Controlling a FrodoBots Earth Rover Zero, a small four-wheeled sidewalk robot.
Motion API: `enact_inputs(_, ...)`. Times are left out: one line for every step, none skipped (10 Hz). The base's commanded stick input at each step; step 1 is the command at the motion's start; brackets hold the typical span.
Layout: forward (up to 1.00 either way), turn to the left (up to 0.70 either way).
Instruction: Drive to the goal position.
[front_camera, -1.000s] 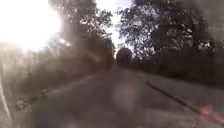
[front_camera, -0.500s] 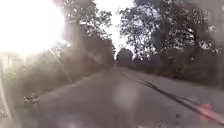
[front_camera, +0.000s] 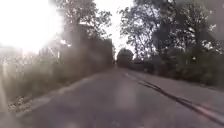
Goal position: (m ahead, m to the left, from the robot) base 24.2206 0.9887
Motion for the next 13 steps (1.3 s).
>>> enact_inputs(0.70,0.00)
enact_inputs(0.70,0.00)
enact_inputs(0.70,0.00)
enact_inputs(0.70,0.00)
enact_inputs(0.70,0.00)
enact_inputs(0.70,0.00)
enact_inputs(0.70,0.00)
enact_inputs(0.70,0.00)
enact_inputs(0.70,0.00)
enact_inputs(0.70,0.00)
enact_inputs(0.70,0.00)
enact_inputs(0.70,0.00)
enact_inputs(0.70,0.00)
